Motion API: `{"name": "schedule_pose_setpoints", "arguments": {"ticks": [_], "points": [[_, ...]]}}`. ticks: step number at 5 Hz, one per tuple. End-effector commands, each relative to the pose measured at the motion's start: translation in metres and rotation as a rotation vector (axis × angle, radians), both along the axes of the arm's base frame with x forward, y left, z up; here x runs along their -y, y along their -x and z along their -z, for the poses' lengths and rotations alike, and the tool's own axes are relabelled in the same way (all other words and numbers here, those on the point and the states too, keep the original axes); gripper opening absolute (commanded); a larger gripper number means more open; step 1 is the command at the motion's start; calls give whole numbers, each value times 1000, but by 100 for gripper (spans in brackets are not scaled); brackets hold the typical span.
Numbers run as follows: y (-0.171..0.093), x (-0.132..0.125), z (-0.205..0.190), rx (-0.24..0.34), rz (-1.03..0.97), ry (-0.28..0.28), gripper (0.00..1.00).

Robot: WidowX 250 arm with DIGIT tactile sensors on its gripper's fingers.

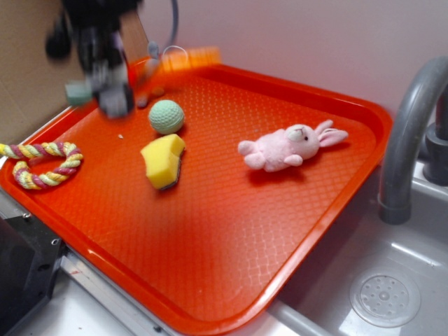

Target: Grab the carrot.

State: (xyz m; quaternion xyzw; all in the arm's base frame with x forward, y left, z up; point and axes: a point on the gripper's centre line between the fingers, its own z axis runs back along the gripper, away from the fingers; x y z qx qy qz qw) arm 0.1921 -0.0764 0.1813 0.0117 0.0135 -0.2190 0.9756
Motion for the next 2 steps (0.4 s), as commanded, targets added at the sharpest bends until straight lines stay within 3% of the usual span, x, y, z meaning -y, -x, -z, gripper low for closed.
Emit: {"name": "schedule_pose_setpoints", "arguments": {"ticks": [1,2], "points": [[25,2,-59,123,-499,3,0],[16,15,-50,112,-752,48,0]]}}
